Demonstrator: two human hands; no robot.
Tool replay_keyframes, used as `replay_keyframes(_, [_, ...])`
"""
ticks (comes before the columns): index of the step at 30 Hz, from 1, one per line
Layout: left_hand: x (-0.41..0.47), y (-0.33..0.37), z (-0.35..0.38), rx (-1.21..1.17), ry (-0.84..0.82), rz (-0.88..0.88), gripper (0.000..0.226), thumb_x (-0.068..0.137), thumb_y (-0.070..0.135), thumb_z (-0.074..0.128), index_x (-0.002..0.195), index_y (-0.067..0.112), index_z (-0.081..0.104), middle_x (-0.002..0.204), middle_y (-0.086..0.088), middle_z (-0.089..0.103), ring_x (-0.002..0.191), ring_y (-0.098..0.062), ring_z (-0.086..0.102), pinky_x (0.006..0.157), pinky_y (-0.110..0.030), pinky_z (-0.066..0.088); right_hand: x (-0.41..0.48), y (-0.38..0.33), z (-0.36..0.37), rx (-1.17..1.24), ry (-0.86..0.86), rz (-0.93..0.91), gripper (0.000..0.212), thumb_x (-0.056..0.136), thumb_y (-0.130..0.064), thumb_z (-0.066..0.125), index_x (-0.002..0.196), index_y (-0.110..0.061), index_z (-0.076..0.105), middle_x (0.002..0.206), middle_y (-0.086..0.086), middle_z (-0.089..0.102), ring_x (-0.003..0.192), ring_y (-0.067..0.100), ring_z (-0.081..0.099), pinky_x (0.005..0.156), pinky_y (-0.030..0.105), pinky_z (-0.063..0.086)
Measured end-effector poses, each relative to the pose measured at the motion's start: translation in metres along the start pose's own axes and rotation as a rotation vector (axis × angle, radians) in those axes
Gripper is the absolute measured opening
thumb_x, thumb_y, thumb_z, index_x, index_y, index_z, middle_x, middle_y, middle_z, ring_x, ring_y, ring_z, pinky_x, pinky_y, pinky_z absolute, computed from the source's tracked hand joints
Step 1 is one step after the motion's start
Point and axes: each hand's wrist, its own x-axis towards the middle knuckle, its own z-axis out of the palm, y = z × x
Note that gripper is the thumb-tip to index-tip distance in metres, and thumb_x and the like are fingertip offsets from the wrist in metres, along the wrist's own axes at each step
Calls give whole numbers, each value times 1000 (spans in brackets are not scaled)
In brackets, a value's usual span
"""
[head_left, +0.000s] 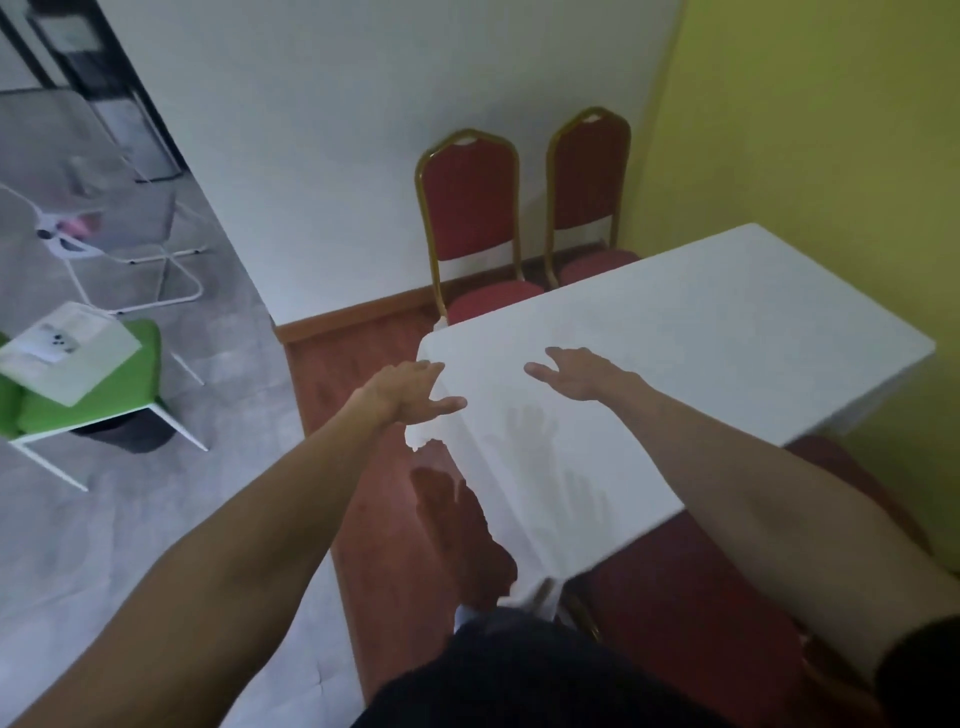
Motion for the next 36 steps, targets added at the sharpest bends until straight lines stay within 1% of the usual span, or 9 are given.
replay_keyframes(6, [83, -68, -17, -24, -34, 73, 87, 74, 95, 24, 139, 40, 34, 135, 5, 55, 116, -23, 58, 92, -52, 52, 77, -18, -17, 2, -42, 18, 93, 87, -83, 26, 156, -21, 23, 160, 5, 30, 145, 30, 32, 116, 54, 26])
replay_keyframes(8, [112, -88, -30, -36, -65, 113, 78, 79, 89, 31, 137, 37, 36, 134, 4, 55, 115, -24, 59, 94, -50, 52, 104, -26, -25, 15, -55, 37, 94, 87, -83, 27, 157, -20, 22, 161, 5, 30, 145, 30, 31, 116, 54, 26])
replay_keyframes(13, [189, -150, -51, 14, -87, 125, 83, 78, 87, 35, 132, 25, 43, 133, -1, 57, 113, -24, 60, 94, -44, 51, 180, -51, -42, 64, -58, 112, 99, 84, -86, 24, 157, -20, 21, 161, 6, 28, 145, 30, 30, 116, 53, 26])
replay_keyframes(17, [253, -206, -77, 58, -101, 207, 107, 70, 95, 23, 146, 22, 32, 148, -5, 45, 127, -30, 51, 101, -51, 46, 242, -83, -55, 137, -32, 184, 101, 84, -87, 25, 157, -17, 21, 161, 10, 29, 144, 32, 32, 115, 53, 30])
replay_keyframes(21, [310, -254, -111, 130, -146, 270, 102, 80, 87, 33, 152, 15, 25, 156, -10, 34, 134, -33, 44, 106, -51, 41, 297, -117, -68, 254, -24, 256, 99, 85, -85, 29, 157, -18, 21, 161, 10, 29, 145, 33, 32, 114, 53, 32])
replay_keyframes(24, [358, -279, -130, 133, -152, 352, 110, 72, 92, 27, 150, 16, 27, 151, -11, 41, 128, -32, 49, 102, -50, 44, 331, -137, -81, 302, -11, 290, 92, 89, -80, 32, 157, -19, 23, 160, 10, 30, 145, 34, 32, 113, 51, 34])
replay_keyframes(29, [429, -305, -150, 182, -182, 421, 107, 81, 86, 32, 154, 10, 18, 158, -11, 28, 139, -32, 37, 110, -50, 36, 393, -146, -104, 373, -2, 341, 92, 90, -78, 33, 157, -16, 23, 158, 13, 32, 143, 35, 35, 111, 50, 35])
replay_keyframes(32, [478, -320, -157, 228, -202, 488, 115, 74, 93, 22, 155, 11, 17, 158, -11, 29, 139, -33, 37, 111, -50, 35, 431, -140, -114, 394, 10, 380, 94, 89, -80, 32, 157, -15, 23, 158, 13, 33, 142, 34, 35, 112, 49, 33])
replay_keyframes(36, [551, -333, -175, 338, -187, 585, 123, 66, 93, 8, 156, 10, 13, 160, -14, 24, 143, -33, 28, 117, -48, 24, 484, -125, -128, 401, 5, 429, 97, 88, -82, 31, 157, -14, 21, 160, 12, 30, 144, 32, 32, 115, 48, 30])
